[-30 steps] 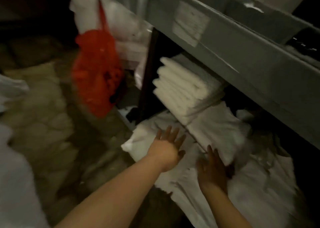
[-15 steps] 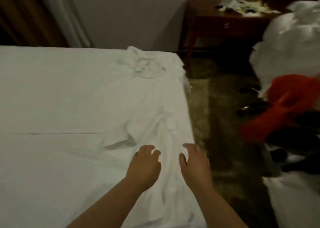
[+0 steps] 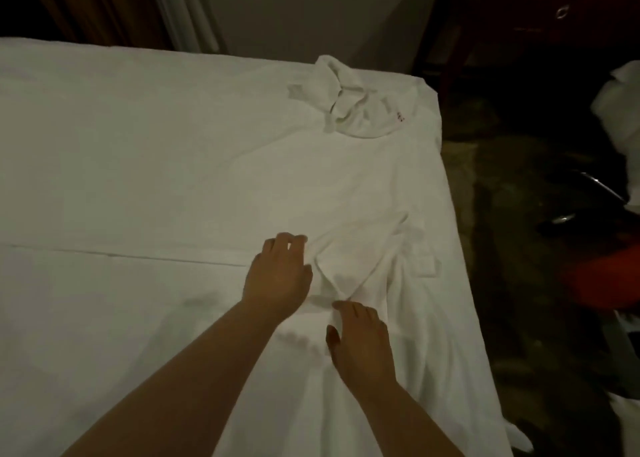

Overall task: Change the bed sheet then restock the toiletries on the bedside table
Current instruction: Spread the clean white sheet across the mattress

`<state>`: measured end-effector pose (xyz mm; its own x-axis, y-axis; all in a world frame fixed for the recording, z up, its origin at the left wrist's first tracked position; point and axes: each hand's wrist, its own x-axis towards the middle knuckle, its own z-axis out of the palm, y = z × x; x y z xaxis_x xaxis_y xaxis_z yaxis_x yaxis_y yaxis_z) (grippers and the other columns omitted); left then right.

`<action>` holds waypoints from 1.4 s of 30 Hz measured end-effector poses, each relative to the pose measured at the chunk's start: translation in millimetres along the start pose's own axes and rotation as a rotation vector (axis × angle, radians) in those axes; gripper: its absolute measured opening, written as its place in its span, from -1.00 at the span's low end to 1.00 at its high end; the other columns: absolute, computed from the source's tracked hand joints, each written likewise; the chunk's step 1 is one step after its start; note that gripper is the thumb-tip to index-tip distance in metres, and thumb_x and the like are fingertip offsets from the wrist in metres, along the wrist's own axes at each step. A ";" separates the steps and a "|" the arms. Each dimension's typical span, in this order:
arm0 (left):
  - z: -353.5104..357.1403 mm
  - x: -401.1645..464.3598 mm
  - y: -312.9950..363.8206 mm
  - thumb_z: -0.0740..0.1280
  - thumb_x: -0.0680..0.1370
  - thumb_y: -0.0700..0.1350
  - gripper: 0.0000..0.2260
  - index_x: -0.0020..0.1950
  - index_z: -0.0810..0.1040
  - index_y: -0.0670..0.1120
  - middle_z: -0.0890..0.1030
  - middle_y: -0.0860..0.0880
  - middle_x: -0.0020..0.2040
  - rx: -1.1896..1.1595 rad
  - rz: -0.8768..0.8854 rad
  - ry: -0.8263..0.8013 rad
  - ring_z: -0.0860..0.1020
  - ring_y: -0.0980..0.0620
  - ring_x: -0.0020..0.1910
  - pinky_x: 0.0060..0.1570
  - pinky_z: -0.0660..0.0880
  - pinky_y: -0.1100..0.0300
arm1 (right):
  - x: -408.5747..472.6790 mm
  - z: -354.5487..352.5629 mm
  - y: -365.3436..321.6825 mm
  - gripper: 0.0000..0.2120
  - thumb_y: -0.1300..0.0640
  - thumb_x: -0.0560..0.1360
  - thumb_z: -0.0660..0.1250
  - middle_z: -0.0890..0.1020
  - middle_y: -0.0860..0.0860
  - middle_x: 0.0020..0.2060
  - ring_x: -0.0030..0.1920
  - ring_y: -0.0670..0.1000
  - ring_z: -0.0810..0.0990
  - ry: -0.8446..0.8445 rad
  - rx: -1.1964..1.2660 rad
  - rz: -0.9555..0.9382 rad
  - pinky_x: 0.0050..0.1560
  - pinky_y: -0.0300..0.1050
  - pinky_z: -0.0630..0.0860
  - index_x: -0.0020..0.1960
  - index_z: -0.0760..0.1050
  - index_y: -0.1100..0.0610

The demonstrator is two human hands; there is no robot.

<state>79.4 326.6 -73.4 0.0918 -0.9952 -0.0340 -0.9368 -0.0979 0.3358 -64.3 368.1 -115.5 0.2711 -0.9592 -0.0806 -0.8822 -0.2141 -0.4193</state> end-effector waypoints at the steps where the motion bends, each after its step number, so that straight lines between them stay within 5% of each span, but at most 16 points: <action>1: 7.8 12.0 -2.9 0.19 0.60 -0.06 -0.57 0.46 0.26 -0.10 0.32 -0.10 0.40 0.010 -0.026 -0.029 0.33 -0.10 0.34 0.25 0.33 0.08 | 9.6 4.4 7.9 -0.54 0.04 0.12 0.63 0.66 -0.06 -0.17 -0.17 -0.02 0.67 0.040 -0.005 0.015 -0.20 -0.12 0.60 -0.02 0.60 0.07; 4: 43.4 38.4 -18.6 0.18 0.59 0.06 -0.51 0.49 0.17 -0.03 0.27 -0.07 0.43 0.057 -0.173 -0.171 0.31 -0.09 0.36 0.28 0.29 0.05 | 51.9 5.3 27.2 -0.51 -0.02 0.39 0.44 0.54 0.10 0.22 0.20 0.15 0.54 0.068 -0.064 0.045 0.13 0.07 0.51 0.26 0.46 0.12; 6: 64.6 50.2 -27.6 0.26 0.53 0.15 -0.33 0.52 0.02 -0.01 0.19 -0.06 0.47 0.001 -0.340 -0.334 0.24 -0.13 0.41 0.32 0.25 -0.05 | 84.7 3.1 29.7 -0.38 -0.12 0.54 0.23 0.14 0.09 0.50 0.47 0.15 0.17 -0.063 -0.099 0.093 0.41 0.05 0.19 0.50 0.12 0.06; 8: 82.1 55.7 -31.7 0.31 0.50 0.18 -0.24 0.52 -0.03 -0.04 0.25 -0.09 0.43 0.008 -0.394 -0.438 0.30 -0.14 0.38 0.29 0.28 -0.05 | 107.1 14.0 26.2 -0.29 -0.17 0.54 0.21 -0.04 0.07 0.53 0.51 0.15 0.01 -0.147 -0.156 0.189 0.46 0.07 0.06 0.54 -0.05 0.02; 11: 91.0 64.2 -43.2 0.29 0.52 0.10 -0.54 0.33 0.33 -0.08 0.51 -0.10 0.24 -0.018 -0.354 -0.430 0.49 -0.10 0.22 0.17 0.38 0.07 | 124.3 41.7 22.7 -0.36 -0.04 0.38 0.45 0.33 0.18 0.39 0.33 0.24 0.35 -0.042 -0.281 0.279 0.28 0.16 0.31 0.37 0.33 0.13; 14: 73.8 80.1 -66.3 0.31 0.52 0.09 -0.64 0.17 0.56 -0.13 0.60 -0.13 0.15 -0.247 -0.372 -0.423 0.54 -0.12 0.15 0.05 0.41 0.15 | 138.3 46.1 22.9 -0.66 0.14 0.15 0.57 0.59 0.18 -0.18 -0.22 0.20 0.56 0.146 -0.357 0.310 -0.15 0.04 0.48 -0.16 0.54 0.20; 16: 54.6 90.4 -79.4 0.38 0.49 0.05 -0.64 0.07 0.61 -0.23 0.62 -0.22 0.08 -0.489 -0.411 -0.422 0.55 -0.18 0.11 -0.04 0.37 0.18 | 146.1 43.3 20.6 -0.53 -0.04 0.31 0.50 0.56 0.24 0.04 -0.01 0.27 0.55 0.122 -0.298 0.299 0.01 0.20 0.46 0.06 0.52 0.25; 19: 27.6 99.7 -97.0 0.41 0.38 0.08 -0.55 0.01 0.62 -0.29 0.63 -0.27 0.02 -0.681 -0.417 -0.398 0.57 -0.21 0.06 -0.07 0.39 0.13 | 156.3 45.3 -1.1 -0.18 -0.34 0.45 0.19 0.07 0.10 0.51 0.49 0.22 0.06 -0.122 -0.100 0.382 0.38 0.30 0.08 0.52 0.03 0.08; 23: 3.2 101.9 -138.1 0.41 0.48 -0.15 -0.89 -0.14 0.61 -0.21 0.61 -0.14 -0.18 -0.806 -0.475 -0.426 0.55 -0.06 -0.19 -0.20 0.40 0.20 | 159.3 52.2 -48.5 -0.47 -0.24 0.48 0.19 0.37 0.04 0.28 0.28 0.11 0.34 -0.069 -0.300 0.238 0.22 0.09 0.29 0.34 0.29 0.02; 25: -13.8 100.1 -166.3 0.42 0.46 -0.17 -0.90 -0.18 0.61 -0.20 0.57 -0.11 -0.28 -0.801 -0.501 -0.515 0.49 -0.01 -0.31 -0.30 0.36 0.24 | 164.1 52.4 -74.1 -0.65 -0.11 0.55 0.17 0.43 0.05 0.14 0.15 0.08 0.41 -0.026 -0.337 0.207 0.09 -0.01 0.34 0.24 0.39 0.06; 28: -47.0 97.9 -224.7 0.41 0.44 -0.16 -0.82 -0.32 0.62 -0.21 0.54 -0.12 -0.45 -0.828 -0.616 -0.604 0.47 -0.01 -0.48 -0.40 0.37 0.26 | 185.4 52.9 -114.9 -0.64 -0.03 0.60 0.14 0.44 0.14 0.20 0.22 0.13 0.44 -0.018 -0.103 0.287 0.16 -0.08 0.36 0.30 0.42 0.13; 31: -78.1 99.1 -295.7 0.29 0.53 -0.19 -0.65 -0.47 0.56 -0.21 0.48 -0.10 -0.56 -0.971 -0.724 -0.569 0.42 0.04 -0.65 -0.52 0.38 0.32 | 227.3 51.7 -153.0 -0.65 0.06 0.59 0.19 0.54 0.22 0.21 0.26 0.18 0.47 0.232 0.294 0.483 0.26 -0.10 0.30 0.28 0.47 0.25; 34: -100.6 110.2 -353.7 0.21 0.56 -0.21 -0.54 -0.55 0.55 -0.16 0.47 -0.04 -0.60 -1.098 -0.751 -0.403 0.44 0.08 -0.65 -0.59 0.38 0.37 | 277.1 52.0 -200.0 -0.83 0.18 0.51 0.28 0.63 0.20 -0.02 0.05 0.20 0.59 0.418 0.833 0.578 0.15 0.10 0.51 0.03 0.56 0.24; 38: -130.6 136.1 -380.0 0.31 0.49 -0.11 -0.81 -0.27 0.67 -0.06 0.60 0.10 -0.37 -1.270 -0.584 -0.150 0.55 0.24 -0.43 -0.41 0.43 0.38 | 335.1 42.5 -273.0 -0.69 0.29 0.54 0.22 0.56 0.14 0.15 0.08 0.08 0.57 0.390 1.056 0.377 0.24 -0.02 0.45 0.28 0.47 0.22; 40: -138.3 150.1 -395.4 0.18 0.58 -0.22 -0.74 -0.23 0.58 -0.06 0.56 0.11 -0.51 -1.480 -0.642 -0.011 0.52 0.27 -0.55 -0.48 0.43 0.43 | 352.8 39.7 -298.3 -0.53 0.20 0.60 0.17 0.37 0.07 0.39 0.29 0.07 0.43 0.249 1.039 0.250 0.35 -0.08 0.31 0.49 0.19 0.08; 42: -143.6 164.0 -406.0 0.17 0.56 -0.25 -0.79 -0.15 0.57 -0.09 0.61 0.10 -0.44 -1.667 -0.702 0.177 0.59 0.22 -0.39 -0.29 0.48 0.37 | 358.8 44.1 -307.6 -0.43 0.11 0.63 0.13 0.12 0.00 0.52 0.48 0.05 0.18 0.103 0.860 0.165 0.42 -0.07 0.15 0.55 -0.07 -0.01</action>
<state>523.3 203.0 -80.1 0.4117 -0.7507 -0.5167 0.5581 -0.2404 0.7941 321.3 97.9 -55.3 0.0929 -0.9864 -0.1356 -0.3007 0.1021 -0.9483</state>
